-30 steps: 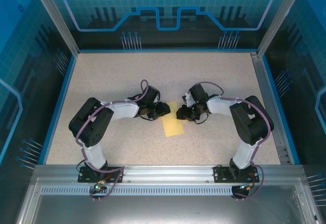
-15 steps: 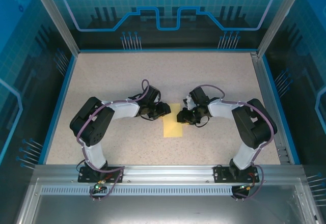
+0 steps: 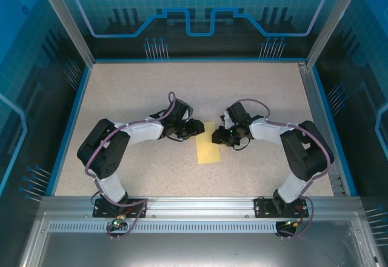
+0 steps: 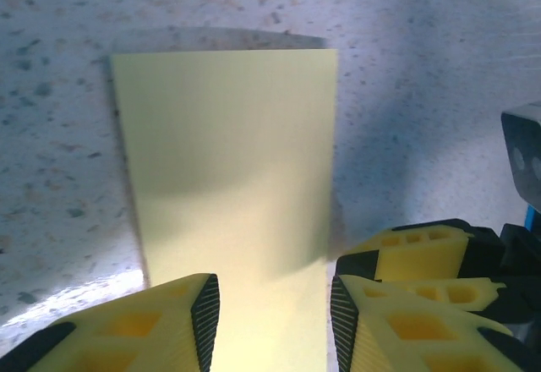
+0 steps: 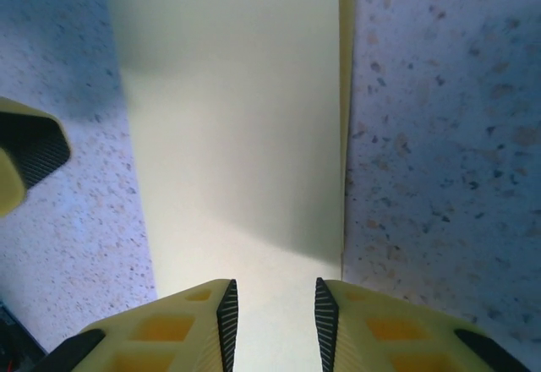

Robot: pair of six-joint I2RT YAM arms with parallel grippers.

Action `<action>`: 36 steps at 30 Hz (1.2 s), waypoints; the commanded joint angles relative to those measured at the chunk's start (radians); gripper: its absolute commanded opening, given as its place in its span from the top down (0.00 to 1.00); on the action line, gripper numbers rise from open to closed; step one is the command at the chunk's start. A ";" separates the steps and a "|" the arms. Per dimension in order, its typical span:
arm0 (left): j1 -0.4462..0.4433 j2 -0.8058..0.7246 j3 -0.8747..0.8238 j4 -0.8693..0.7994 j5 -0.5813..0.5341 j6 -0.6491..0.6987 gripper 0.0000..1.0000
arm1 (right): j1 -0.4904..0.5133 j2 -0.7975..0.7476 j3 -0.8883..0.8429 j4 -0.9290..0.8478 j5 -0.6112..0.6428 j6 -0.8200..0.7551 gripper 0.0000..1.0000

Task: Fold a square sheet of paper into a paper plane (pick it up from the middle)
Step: Third fold the triangle at the center of the table.

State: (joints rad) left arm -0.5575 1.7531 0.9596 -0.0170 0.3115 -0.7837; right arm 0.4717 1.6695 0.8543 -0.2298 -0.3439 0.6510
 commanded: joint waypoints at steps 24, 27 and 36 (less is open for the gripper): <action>-0.011 0.098 -0.031 0.017 0.024 0.004 0.63 | 0.007 0.061 -0.006 0.063 -0.050 0.009 0.67; -0.011 0.103 -0.035 0.014 0.026 0.004 0.64 | 0.021 0.067 0.000 0.055 -0.061 0.015 0.67; -0.012 0.101 -0.039 0.009 0.024 0.006 0.64 | 0.019 0.034 -0.006 0.050 -0.042 0.033 0.66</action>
State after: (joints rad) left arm -0.5617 1.8339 0.9394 -0.0017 0.3378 -0.7830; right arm 0.4797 1.7226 0.8505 -0.1818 -0.3679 0.6704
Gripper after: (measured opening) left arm 0.365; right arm 0.335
